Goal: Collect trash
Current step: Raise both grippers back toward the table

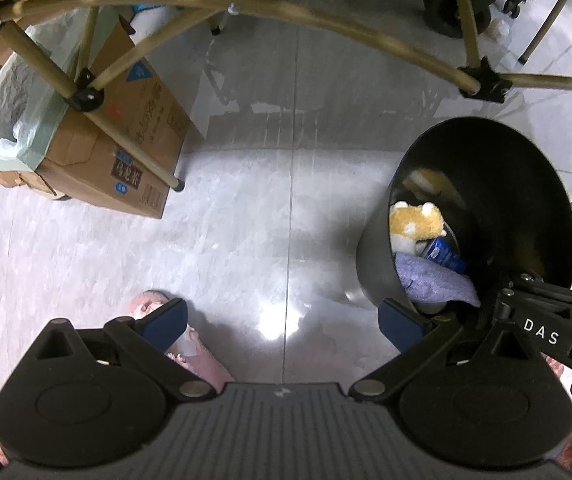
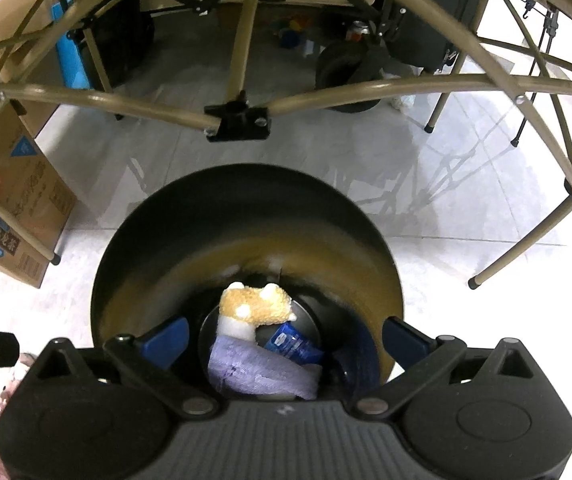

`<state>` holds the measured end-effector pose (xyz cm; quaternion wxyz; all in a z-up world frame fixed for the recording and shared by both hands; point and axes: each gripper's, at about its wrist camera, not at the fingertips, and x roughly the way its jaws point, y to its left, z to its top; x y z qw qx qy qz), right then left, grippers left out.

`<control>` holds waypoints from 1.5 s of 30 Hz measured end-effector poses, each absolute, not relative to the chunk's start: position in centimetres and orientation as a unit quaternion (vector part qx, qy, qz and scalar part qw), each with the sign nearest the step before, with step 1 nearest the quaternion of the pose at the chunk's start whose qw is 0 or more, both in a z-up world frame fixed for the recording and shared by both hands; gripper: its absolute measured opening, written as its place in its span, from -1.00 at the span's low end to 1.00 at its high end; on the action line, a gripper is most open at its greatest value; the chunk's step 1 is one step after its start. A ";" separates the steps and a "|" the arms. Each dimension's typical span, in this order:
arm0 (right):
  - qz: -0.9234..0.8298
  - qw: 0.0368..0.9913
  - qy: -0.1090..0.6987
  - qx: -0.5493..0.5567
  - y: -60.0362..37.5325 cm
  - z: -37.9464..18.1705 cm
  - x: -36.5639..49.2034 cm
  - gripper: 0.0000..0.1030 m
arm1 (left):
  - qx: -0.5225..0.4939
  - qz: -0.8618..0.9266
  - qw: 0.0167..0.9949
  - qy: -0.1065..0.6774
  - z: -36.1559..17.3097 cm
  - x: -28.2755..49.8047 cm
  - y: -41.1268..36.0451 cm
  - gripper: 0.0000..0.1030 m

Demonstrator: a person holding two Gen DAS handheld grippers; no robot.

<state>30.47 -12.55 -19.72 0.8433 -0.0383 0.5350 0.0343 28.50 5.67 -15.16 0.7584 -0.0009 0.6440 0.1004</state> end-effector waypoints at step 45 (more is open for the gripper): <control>0.026 0.974 0.221 0.044 -21.2 2.2 24.3 1.00 | 0.012 0.031 0.955 0.295 2.9 27.0 -0.7 1.00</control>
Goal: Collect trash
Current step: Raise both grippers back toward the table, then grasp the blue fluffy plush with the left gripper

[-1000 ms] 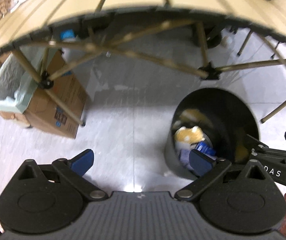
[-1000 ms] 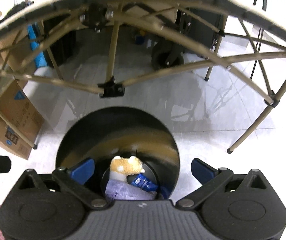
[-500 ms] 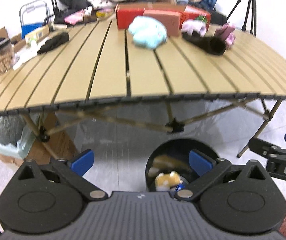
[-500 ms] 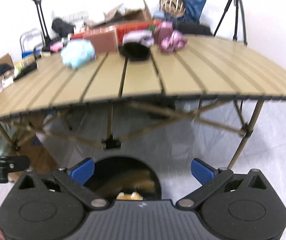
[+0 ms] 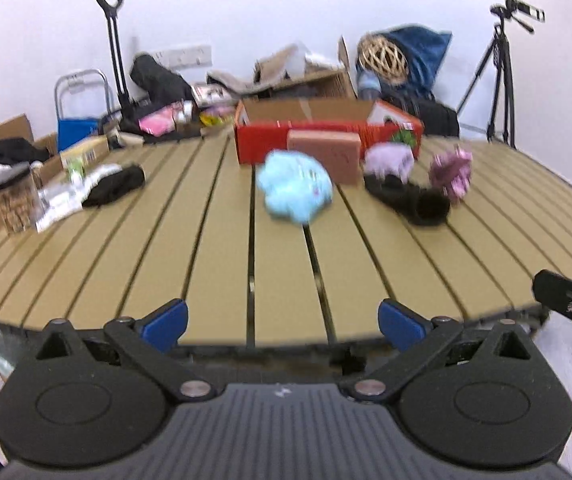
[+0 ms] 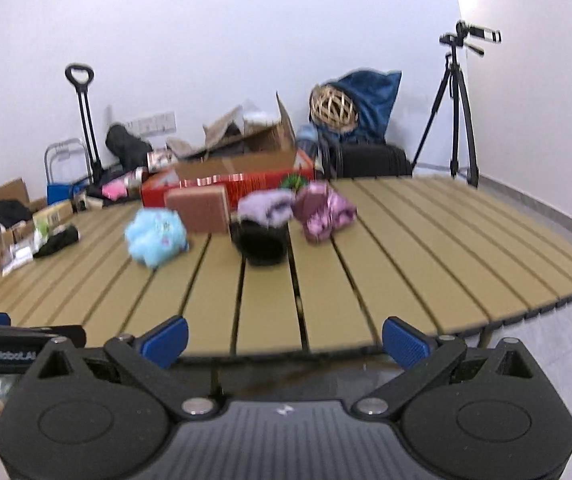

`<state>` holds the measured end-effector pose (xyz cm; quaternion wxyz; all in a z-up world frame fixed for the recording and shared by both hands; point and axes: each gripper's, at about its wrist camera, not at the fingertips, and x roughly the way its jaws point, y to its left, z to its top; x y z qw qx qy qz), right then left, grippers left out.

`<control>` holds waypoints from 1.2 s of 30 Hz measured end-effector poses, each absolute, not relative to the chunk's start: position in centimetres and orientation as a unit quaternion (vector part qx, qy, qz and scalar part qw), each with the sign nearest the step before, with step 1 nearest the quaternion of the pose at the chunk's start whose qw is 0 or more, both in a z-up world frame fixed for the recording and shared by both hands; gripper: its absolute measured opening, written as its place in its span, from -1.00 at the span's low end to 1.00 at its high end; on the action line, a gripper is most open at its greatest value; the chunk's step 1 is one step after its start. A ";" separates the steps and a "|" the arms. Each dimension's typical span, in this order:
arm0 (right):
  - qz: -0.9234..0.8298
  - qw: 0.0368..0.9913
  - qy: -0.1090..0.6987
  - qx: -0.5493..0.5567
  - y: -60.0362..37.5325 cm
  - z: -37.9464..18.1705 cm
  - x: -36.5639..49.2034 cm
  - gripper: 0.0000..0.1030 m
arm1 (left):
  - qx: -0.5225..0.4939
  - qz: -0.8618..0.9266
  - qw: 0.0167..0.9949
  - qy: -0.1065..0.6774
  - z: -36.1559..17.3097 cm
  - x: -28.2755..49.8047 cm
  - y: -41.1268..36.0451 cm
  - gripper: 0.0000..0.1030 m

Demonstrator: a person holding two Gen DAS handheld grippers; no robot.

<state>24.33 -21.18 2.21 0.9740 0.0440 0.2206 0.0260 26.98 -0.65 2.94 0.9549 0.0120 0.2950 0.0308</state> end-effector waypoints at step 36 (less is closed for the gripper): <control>-0.031 0.980 0.139 0.138 -24.7 -1.3 39.8 1.00 | 0.002 0.054 0.959 0.278 0.2 46.4 -2.3 1.00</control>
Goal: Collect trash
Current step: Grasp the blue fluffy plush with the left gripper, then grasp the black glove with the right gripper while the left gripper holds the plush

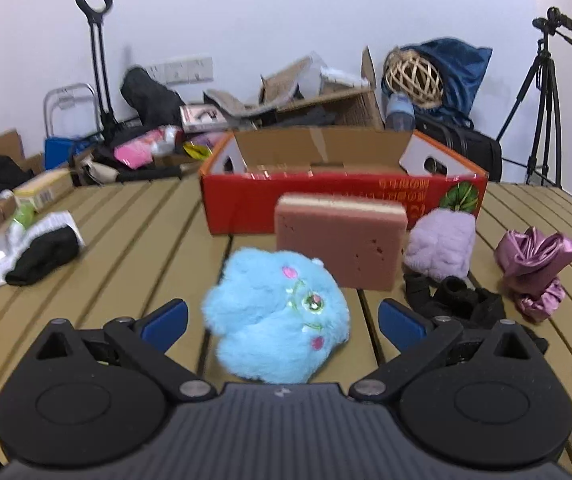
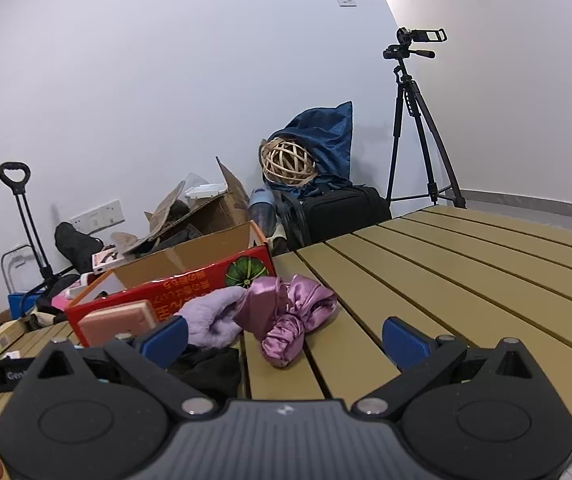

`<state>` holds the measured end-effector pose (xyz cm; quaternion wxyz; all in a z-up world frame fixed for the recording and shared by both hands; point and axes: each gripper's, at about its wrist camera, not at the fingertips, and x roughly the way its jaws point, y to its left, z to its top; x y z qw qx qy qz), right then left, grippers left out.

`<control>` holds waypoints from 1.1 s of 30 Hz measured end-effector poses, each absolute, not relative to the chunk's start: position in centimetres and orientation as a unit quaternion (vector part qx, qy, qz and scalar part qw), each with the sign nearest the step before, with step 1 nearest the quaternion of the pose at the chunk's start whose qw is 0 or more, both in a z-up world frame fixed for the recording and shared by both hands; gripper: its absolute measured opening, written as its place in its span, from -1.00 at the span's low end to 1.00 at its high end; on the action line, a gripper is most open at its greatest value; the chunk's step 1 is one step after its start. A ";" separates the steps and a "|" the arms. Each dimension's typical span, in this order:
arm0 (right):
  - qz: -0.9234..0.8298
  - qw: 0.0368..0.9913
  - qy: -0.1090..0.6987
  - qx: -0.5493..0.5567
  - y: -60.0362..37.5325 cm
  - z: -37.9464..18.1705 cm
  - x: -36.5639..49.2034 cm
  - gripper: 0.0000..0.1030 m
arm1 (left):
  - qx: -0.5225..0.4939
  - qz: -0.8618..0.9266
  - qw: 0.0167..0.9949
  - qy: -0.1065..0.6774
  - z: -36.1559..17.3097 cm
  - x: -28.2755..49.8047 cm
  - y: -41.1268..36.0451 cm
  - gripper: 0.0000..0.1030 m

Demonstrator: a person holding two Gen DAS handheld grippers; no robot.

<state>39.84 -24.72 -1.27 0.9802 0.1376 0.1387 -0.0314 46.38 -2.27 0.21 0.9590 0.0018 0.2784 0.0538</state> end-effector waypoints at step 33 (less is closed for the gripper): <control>-0.018 0.982 0.155 0.104 -22.2 -1.9 41.9 1.00 | -0.024 0.065 0.958 0.278 0.7 46.6 0.2 0.50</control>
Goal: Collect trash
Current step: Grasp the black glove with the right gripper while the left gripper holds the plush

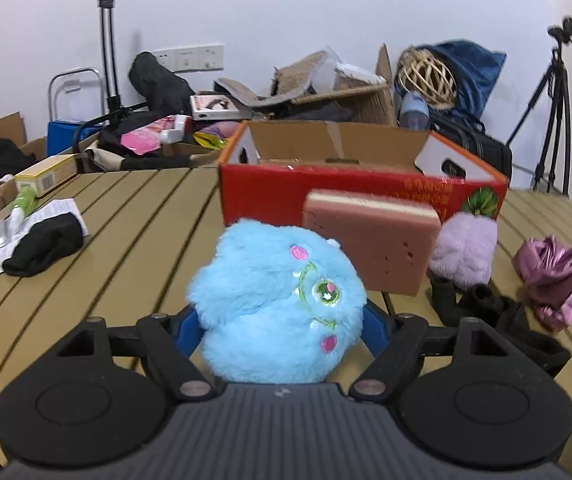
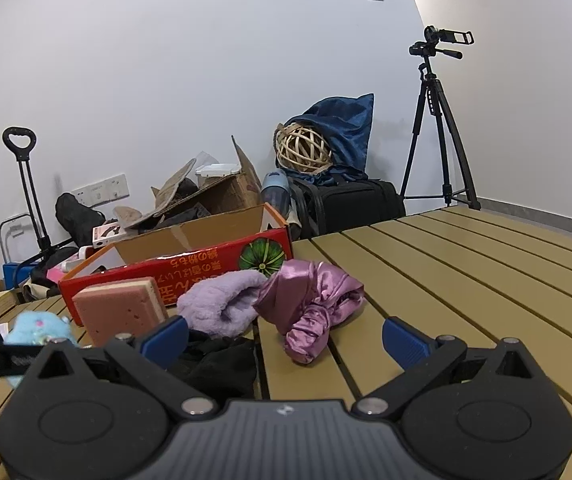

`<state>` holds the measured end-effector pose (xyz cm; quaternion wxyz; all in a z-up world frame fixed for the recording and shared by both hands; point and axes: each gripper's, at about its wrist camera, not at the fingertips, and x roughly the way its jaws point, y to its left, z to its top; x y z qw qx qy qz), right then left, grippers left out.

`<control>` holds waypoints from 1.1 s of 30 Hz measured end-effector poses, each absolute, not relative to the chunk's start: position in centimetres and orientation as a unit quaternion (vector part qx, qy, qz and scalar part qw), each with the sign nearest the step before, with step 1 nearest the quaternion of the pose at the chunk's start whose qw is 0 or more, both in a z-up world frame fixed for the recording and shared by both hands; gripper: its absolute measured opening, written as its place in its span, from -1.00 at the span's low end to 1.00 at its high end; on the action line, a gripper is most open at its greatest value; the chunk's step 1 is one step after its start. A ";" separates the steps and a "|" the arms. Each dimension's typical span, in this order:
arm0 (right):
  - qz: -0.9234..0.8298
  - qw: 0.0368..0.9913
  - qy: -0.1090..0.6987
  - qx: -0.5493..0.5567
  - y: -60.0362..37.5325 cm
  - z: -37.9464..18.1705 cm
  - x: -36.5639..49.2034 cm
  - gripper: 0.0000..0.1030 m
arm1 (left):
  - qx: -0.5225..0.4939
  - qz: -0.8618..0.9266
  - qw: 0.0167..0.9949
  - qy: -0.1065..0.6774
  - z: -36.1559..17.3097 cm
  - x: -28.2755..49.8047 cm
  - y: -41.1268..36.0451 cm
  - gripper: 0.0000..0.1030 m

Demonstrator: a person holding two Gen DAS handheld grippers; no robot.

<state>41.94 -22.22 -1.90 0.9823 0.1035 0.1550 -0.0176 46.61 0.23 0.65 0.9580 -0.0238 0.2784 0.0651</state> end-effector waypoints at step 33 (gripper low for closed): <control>0.030 0.966 0.231 0.116 -18.9 -2.8 43.6 1.00 | -0.105 0.098 0.960 0.239 3.5 34.9 6.5 0.51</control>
